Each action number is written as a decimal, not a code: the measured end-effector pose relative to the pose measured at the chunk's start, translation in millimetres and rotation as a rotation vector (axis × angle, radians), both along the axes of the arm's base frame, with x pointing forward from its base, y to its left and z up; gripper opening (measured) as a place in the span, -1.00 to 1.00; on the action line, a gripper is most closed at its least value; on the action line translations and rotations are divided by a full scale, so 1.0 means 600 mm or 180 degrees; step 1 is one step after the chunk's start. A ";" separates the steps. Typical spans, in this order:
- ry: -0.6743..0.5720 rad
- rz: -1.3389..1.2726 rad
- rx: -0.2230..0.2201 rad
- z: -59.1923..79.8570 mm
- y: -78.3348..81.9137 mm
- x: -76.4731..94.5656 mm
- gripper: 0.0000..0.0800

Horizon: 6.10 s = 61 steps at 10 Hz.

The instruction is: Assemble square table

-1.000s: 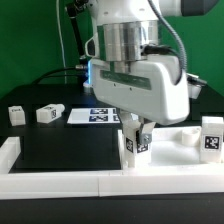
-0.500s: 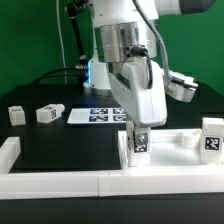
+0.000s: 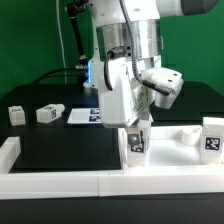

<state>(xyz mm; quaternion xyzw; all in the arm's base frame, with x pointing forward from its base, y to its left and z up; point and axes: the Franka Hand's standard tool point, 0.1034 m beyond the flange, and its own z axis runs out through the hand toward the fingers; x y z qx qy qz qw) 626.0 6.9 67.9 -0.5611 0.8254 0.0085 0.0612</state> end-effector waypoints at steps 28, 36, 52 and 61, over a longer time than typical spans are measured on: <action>0.0207 0.1169 -0.0182 -0.074 0.092 -0.223 0.62; 0.0297 0.1240 -0.0221 -0.103 0.104 -0.235 -0.03; -0.0171 0.2939 -0.0746 -0.092 -0.090 -0.279 -0.87; -0.0160 0.5093 -0.0854 -0.104 -0.090 -0.257 -0.87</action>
Offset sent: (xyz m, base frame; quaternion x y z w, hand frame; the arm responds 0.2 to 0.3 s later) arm 0.0000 0.0000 0.0000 0.0000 0.0000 0.0000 1.0000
